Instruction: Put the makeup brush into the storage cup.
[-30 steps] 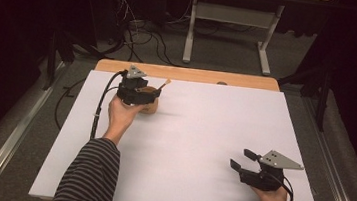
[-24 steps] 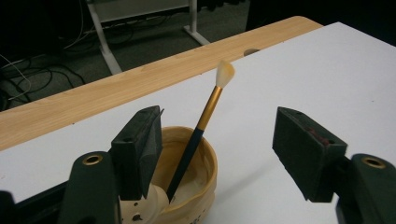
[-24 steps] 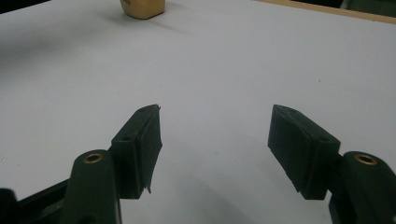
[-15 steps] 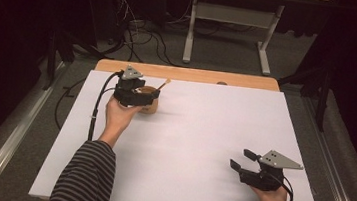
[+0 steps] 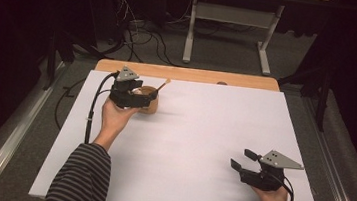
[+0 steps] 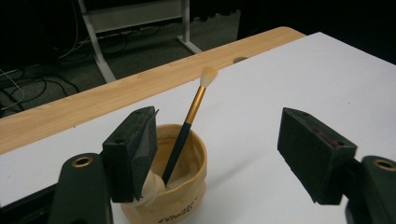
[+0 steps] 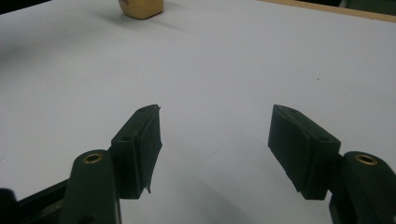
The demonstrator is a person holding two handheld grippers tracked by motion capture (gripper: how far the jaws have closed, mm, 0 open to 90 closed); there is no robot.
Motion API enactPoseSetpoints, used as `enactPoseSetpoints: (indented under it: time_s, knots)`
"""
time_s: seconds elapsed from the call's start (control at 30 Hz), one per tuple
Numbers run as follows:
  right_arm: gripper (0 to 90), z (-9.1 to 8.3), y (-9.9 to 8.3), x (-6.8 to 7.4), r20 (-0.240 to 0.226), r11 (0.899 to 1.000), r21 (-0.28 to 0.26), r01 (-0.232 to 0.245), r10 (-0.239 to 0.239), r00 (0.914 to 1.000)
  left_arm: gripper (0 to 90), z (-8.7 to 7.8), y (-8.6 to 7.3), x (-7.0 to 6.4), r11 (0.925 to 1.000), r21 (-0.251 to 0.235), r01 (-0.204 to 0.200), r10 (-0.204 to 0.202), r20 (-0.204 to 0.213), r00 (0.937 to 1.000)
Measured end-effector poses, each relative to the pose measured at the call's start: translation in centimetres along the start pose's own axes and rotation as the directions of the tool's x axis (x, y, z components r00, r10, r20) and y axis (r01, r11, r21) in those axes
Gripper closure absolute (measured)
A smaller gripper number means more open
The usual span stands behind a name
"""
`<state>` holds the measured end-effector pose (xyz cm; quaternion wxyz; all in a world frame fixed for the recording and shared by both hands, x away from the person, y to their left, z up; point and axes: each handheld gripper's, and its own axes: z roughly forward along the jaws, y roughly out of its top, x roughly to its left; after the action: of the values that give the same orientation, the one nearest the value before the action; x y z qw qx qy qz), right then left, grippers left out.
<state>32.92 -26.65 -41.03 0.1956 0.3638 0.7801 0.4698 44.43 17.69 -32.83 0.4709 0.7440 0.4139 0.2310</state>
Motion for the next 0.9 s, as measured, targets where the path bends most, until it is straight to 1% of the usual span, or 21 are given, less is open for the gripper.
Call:
enactPoseSetpoints:
  time_s: [0.13, 0.23, 0.33, 0.5, 0.63, 0.9]
  knots:
    - [36.4, 0.0, 0.0, 0.0, 0.003, 1.000, 0.004, -0.003, 0.003, 1.0000, 29.2, -0.4, 0.1, -0.2, 1.0000, -0.007, 0.001, 0.000, 0.005, 1.0000]
    - [36.4, 0.0, 0.0, -0.1, 0.002, 1.000, 0.002, -0.002, 0.002, 1.0000, 29.2, -0.8, 0.0, -0.3, 1.0000, -0.004, -0.008, 0.008, 0.007, 0.9999]
    - [36.4, 0.0, 0.0, 0.0, 0.003, 1.000, 0.003, 0.001, -0.001, 1.0000, 29.1, -1.3, -0.1, -0.4, 0.9998, -0.012, -0.014, 0.014, 0.008, 0.9999]
    - [36.4, 0.0, 0.0, 0.0, 0.002, 1.000, 0.004, -0.001, 0.001, 1.0000, 29.2, -2.1, -0.4, -0.4, 0.9995, -0.031, -0.011, 0.011, 0.011, 0.9999]
    - [36.3, 0.0, 0.0, -0.1, 0.001, 1.000, 0.001, -0.003, 0.003, 1.0000, 29.5, -2.7, -0.6, -0.4, 0.9995, -0.032, -0.005, 0.006, 0.019, 0.9998]
    - [36.3, 0.0, 0.0, -0.1, 0.003, 1.000, 0.004, -0.009, 0.009, 1.0000, 30.1, -3.9, -1.2, -0.3, 0.9989, -0.046, -0.010, 0.011, 0.017, 0.9998]
